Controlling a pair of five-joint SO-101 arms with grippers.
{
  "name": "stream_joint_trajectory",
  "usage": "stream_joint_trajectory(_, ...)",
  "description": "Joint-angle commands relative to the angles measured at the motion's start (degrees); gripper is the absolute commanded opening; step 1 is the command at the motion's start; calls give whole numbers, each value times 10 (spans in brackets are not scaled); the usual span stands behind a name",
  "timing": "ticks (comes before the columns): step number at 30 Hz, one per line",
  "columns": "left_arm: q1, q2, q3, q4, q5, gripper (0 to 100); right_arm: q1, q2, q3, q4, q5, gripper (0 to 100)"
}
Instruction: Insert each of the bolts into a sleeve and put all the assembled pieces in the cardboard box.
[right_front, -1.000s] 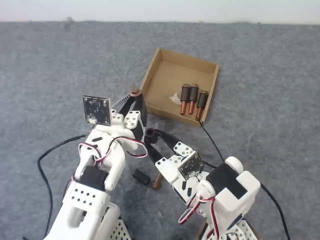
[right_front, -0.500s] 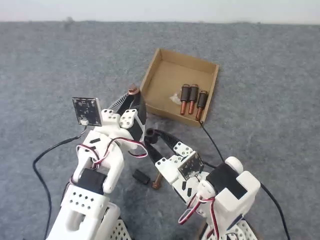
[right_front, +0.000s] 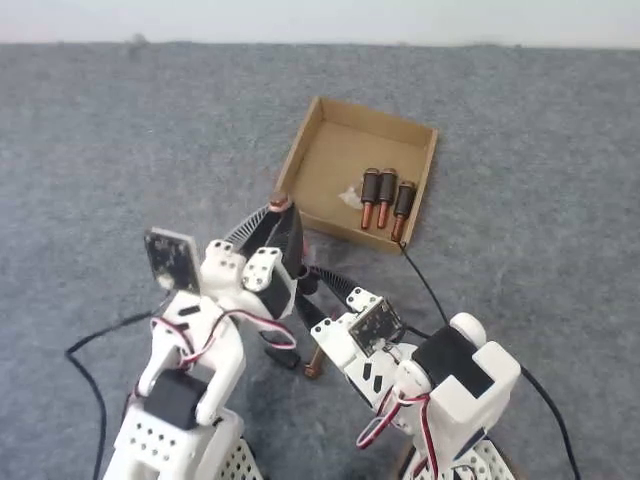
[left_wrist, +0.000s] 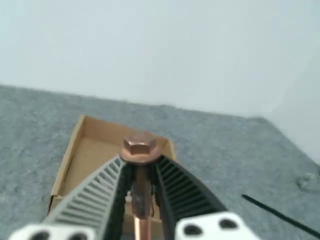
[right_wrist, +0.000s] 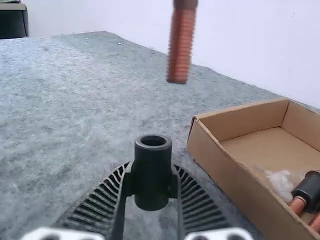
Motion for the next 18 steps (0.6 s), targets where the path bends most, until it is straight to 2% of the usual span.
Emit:
stream_joint_trajectory(1, 4, -79, 32, 15, 3, 12, -1, -6, -11, 1, -4, 6)
stream_joint_trajectory(6, 4, -117, 82, 14, -40, 12, 0, -6, -11, 1, -4, 6)
stream_joint_trajectory(18, 8, -132, 106, 14, -41, 12, 0, -6, -11, 0, -4, 6)
